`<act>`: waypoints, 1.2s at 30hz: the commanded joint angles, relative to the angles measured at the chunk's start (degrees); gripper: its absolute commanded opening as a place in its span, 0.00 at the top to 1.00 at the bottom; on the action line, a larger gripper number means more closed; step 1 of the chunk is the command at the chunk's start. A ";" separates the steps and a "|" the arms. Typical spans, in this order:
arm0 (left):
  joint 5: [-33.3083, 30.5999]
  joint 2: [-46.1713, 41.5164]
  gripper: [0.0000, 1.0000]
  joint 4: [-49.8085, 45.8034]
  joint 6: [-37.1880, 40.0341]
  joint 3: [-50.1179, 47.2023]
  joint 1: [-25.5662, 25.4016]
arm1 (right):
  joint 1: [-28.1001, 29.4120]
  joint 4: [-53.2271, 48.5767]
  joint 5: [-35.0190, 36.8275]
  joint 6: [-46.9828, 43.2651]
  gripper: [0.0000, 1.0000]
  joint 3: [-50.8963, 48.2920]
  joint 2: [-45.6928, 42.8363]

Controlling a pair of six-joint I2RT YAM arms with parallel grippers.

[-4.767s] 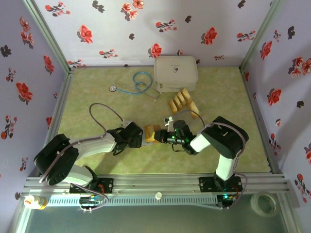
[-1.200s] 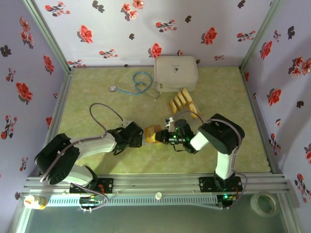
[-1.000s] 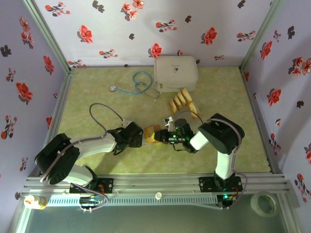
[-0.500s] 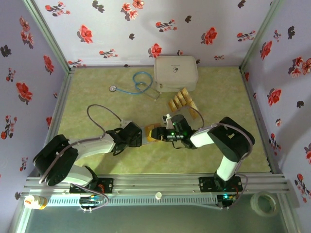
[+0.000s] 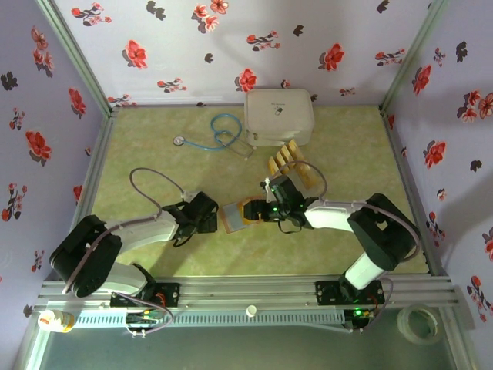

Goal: Put the credit cards into the card holder
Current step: Insert the credit card into the card slot.

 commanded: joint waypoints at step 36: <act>1.91 10.12 0.02 -2.82 1.40 8.40 0.43 | 0.92 -27.84 14.21 -13.15 0.90 19.89 11.19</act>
